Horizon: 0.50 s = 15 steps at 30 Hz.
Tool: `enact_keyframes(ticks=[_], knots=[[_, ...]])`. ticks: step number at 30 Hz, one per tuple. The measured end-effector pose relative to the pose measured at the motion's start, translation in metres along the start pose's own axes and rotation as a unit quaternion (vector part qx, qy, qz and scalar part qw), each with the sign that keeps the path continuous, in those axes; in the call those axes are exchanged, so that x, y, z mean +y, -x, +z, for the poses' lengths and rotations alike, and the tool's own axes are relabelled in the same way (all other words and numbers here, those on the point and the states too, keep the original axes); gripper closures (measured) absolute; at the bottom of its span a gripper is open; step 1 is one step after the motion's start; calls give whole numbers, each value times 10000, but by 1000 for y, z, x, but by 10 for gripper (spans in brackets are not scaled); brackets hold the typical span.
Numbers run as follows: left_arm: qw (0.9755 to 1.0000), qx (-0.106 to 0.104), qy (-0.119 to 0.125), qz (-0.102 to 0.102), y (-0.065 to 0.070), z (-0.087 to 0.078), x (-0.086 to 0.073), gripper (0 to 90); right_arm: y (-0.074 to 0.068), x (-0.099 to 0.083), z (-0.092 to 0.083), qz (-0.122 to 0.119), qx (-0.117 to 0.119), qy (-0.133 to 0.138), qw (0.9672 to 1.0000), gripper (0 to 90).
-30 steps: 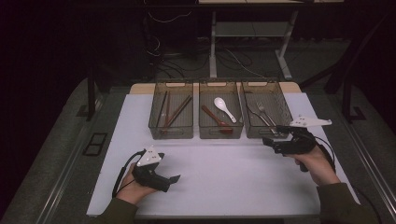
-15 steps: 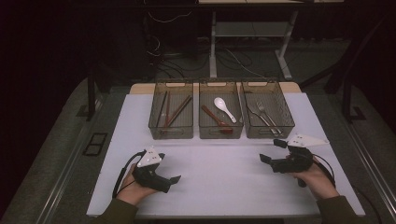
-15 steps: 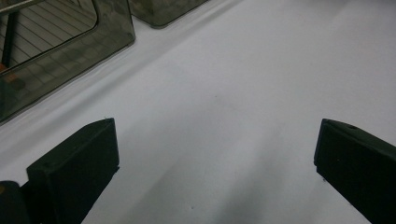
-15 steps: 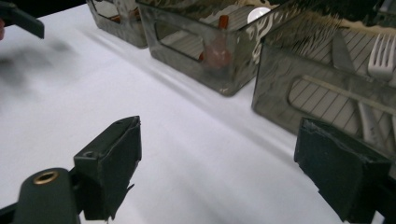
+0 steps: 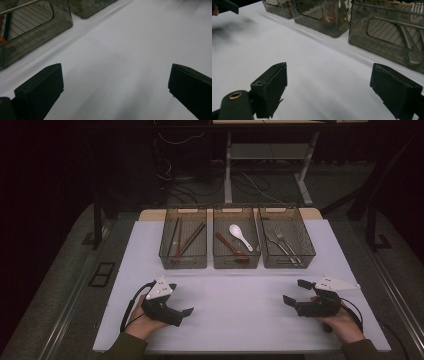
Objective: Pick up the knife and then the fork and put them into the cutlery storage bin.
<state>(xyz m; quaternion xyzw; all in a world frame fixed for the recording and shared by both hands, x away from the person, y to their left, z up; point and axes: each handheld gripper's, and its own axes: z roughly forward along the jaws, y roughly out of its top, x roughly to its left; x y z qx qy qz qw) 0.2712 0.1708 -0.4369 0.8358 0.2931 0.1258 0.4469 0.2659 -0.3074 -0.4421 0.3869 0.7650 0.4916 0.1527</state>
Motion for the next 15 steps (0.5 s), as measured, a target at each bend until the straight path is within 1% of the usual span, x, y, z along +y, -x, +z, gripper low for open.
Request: enact_keyframes(ticks=[7, 11, 13, 15], knots=[[10000, 2, -21, -24, 1, 0, -1, 0, -3, -8, -6, 31, 11, -18, 10000, 137], [10000, -10, -40, 8, 1, 0, 0, 0, -4, -9, -6, -44, -7, -44, 10000, 137], [10000, -11, -37, 12, 1, 0, -1, 0, -5, -9, -6, -7, 3, -38, 10000, 137], [10000, -8, -41, 11, 1, -1, -1, 0, -4, -9, -6, -63, -22, -60, 10000, 137]])
